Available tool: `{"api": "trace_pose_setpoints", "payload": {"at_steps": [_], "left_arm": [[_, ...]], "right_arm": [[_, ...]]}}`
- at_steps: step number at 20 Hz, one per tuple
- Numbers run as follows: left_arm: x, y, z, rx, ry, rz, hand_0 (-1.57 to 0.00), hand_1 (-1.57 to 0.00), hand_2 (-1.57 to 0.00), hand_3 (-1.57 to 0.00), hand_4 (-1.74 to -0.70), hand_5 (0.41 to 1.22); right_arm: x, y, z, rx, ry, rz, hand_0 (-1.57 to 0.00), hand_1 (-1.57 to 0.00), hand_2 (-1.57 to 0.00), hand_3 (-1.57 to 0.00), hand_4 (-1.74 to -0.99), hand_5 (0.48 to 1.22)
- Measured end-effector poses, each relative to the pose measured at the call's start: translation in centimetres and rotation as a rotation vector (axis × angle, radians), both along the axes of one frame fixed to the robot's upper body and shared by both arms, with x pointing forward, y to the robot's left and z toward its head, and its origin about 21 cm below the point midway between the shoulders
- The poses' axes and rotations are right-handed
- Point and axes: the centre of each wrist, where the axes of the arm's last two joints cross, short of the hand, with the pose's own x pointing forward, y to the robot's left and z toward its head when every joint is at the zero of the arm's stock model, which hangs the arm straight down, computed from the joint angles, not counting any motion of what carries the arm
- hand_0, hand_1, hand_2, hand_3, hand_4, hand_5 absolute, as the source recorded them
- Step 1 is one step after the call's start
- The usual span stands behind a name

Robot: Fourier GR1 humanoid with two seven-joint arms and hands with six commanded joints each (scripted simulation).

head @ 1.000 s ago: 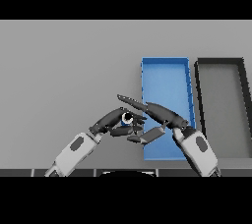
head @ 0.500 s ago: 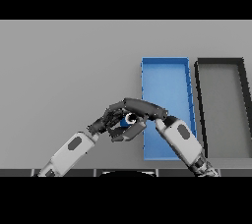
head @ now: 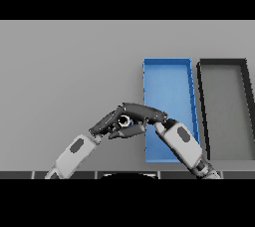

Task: Pick up the blue pipe and place it into the blue bin.

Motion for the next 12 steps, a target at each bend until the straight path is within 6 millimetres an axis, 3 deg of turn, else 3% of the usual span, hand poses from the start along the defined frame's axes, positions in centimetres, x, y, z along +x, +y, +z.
{"api": "trace_pose_setpoints", "payload": {"at_steps": [2,3,5,7,8,12], "left_arm": [[0.0,0.1,0.2,-0.001,-0.003,0.011,-1.52,-1.51,-1.39,-1.50,-1.73,1.221],[0.2,0.2,0.2,-0.017,-0.006,0.007,-1.43,-1.35,-1.22,-1.33,-1.65,1.221],[0.3,0.6,0.2,0.016,-0.065,-0.008,-0.93,-0.87,-0.78,-0.85,-1.41,1.221],[0.2,0.6,0.3,0.107,-0.117,-0.061,-0.59,-0.55,-0.50,-0.55,-1.22,1.221],[0.6,0.7,0.6,0.130,-0.141,-0.070,-0.47,-0.44,-0.40,-0.44,-1.14,1.187],[0.6,1.0,0.2,0.185,-0.144,-0.052,-0.19,-0.18,-0.16,-0.18,-0.97,0.849]], "right_arm": [[-0.2,0.1,0.0,0.013,-0.001,0.005,-1.52,-1.52,-1.53,-1.51,-1.475,1.155],[-0.1,0.3,0.2,0.011,0.008,-0.003,-1.53,-1.53,-1.53,-1.52,-1.480,1.168],[-0.2,-0.1,-0.1,0.063,0.031,-0.005,-1.55,-1.55,-1.55,-1.54,-1.487,1.187],[-0.7,-0.1,-0.3,0.049,0.038,0.006,-1.56,-1.56,-1.56,-1.55,-1.490,1.199],[-0.5,-0.1,0.2,0.030,0.032,-0.010,-1.56,-1.56,-1.56,-1.55,-1.491,1.204],[-0.5,0.3,0.5,0.060,0.023,0.014,-1.57,-1.57,-1.57,-1.56,-1.495,1.214]]}}
